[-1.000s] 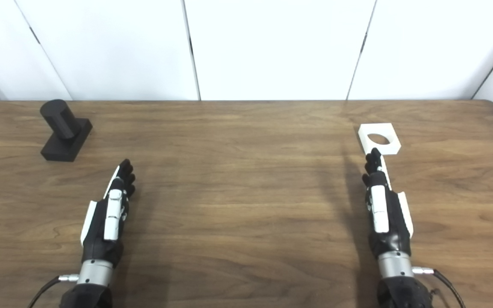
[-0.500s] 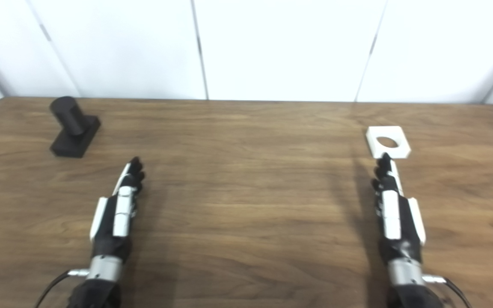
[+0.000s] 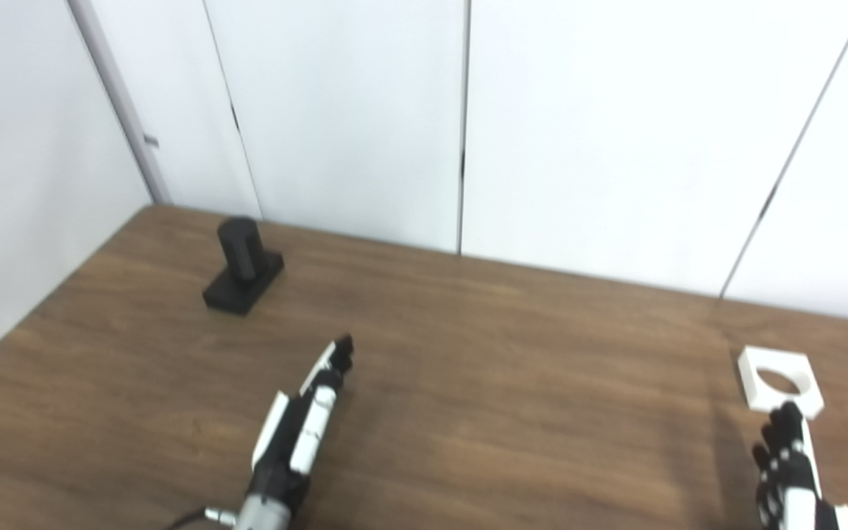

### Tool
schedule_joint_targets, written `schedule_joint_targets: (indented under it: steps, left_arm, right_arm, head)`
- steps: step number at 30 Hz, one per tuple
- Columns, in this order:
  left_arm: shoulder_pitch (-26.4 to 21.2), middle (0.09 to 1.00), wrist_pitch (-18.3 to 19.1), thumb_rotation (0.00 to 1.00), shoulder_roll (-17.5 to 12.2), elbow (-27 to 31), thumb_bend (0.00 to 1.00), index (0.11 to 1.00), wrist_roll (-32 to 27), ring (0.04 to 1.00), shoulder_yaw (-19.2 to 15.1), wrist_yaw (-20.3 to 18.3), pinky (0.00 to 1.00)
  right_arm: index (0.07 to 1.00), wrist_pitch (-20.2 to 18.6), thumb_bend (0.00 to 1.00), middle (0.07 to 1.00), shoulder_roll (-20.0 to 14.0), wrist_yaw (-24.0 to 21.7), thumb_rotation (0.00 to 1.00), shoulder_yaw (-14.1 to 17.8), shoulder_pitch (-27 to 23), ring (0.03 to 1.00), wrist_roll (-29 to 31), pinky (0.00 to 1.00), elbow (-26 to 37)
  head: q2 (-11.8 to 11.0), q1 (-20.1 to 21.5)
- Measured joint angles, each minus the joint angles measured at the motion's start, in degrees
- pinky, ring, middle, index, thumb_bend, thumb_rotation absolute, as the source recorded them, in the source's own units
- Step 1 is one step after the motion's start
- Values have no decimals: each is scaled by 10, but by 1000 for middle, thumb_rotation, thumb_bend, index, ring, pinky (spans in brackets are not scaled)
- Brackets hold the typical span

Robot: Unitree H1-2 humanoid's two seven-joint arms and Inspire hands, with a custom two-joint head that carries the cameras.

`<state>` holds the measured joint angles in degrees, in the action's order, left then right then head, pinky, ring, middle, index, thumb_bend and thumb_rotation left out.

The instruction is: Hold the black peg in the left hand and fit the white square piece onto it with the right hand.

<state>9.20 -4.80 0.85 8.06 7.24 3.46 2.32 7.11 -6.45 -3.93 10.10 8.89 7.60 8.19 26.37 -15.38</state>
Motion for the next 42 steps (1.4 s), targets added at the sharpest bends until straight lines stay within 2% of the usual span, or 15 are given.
schedule_joint_targets:
  steps: [5, 11, 14, 17, 18, 19, 21, 24, 26, 29, 31, 34, 37, 39, 42]
  left_arm:
    - [-1, 989, -4, 1000, 2, -5, 502, 973, 6, 990, 2, 3, 1000]
    - [-1, 994, -4, 976, 4, -6, 519, 985, 22, 987, 4, 12, 994]
    - [-2, 979, 18, 790, 4, -1, 497, 977, 46, 971, 5, 17, 957]
    - [0, 953, 77, 476, 5, 46, 577, 968, 77, 926, 0, 22, 890]
    - [0, 950, 89, 441, 5, 62, 588, 967, 88, 919, -4, 25, 880]
    - [0, 940, 99, 379, 5, 74, 669, 965, 95, 912, -9, 29, 867]
    - [0, 935, 127, 350, 4, 102, 730, 963, 108, 909, -22, 38, 859]
    - [-5, 937, 171, 435, -3, 146, 790, 964, 135, 924, -45, 39, 906]
    - [-10, 956, 215, 554, -13, 167, 805, 987, 176, 943, -57, 33, 925]
    - [-21, 973, 285, 670, -57, 190, 838, 980, 242, 947, -68, -4, 876]
    - [-37, 971, 312, 711, -93, 193, 868, 953, 289, 936, -98, -32, 827]
    - [-69, 964, 320, 710, -138, 184, 878, 930, 353, 928, -149, -59, 790]
    - [-101, 940, 320, 659, -175, 157, 868, 894, 373, 910, -174, -72, 761]
    - [-107, 933, 319, 634, -183, 145, 877, 878, 375, 902, -175, -67, 750]
    - [-114, 926, 314, 612, -183, 93, 905, 863, 375, 905, -172, -42, 747]
  right_arm:
    - [992, 23, 639, 974, -1, -2, 1000, 5, -2, 1000, 0, 1000, -10]
    - [965, 51, 648, 952, -4, -3, 1000, 8, -6, 999, 1, 1000, -21]
    - [958, 51, 693, 947, -4, -3, 1000, 8, -6, 998, 5, 1000, -22]
    - [975, 50, 718, 968, -5, -3, 1000, 7, -8, 1000, 8, 1000, -21]
    - [979, 49, 721, 972, -5, -3, 1000, 7, -7, 1000, 8, 1000, -21]
    - [990, 49, 722, 986, -5, -4, 1000, 7, -7, 1000, 9, 1000, -21]
    - [994, 46, 724, 989, -6, -7, 1000, 7, -7, 1000, 9, 1000, -20]
    - [998, 39, 721, 990, -6, -9, 1000, 7, -6, 999, 9, 1000, -19]
    - [1000, 30, 727, 995, -6, -9, 1000, 7, -5, 1000, 9, 1000, -16]
    - [1000, 14, 716, 999, -5, -8, 1000, 7, -4, 1000, 10, 1000, -12]
    - [1000, 4, 697, 1000, -4, -5, 1000, 8, -2, 1000, 10, 1000, -9]
    - [1000, -4, 668, 1000, -3, 0, 1000, 9, 0, 1000, 9, 1000, -8]
    - [1000, -4, 627, 1000, -3, 2, 1000, 8, 0, 1000, 9, 1000, -8]
    - [1000, -4, 618, 1000, -3, 3, 1000, 8, 0, 1000, 8, 1000, -7]
    - [1000, -4, 599, 1000, -2, 6, 1000, 7, 0, 1000, 7, 1000, -6]
  head:
    - [-9, -4]
    - [-8, -1]
    - [1, 6]
    - [6, 9]
    - [9, 11]
    - [10, 13]
    - [9, 14]
    - [10, 15]
    - [10, 20]
    - [14, 35]
    - [15, 37]
    - [16, 38]
    - [18, 43]
    - [18, 46]
    - [19, 48]
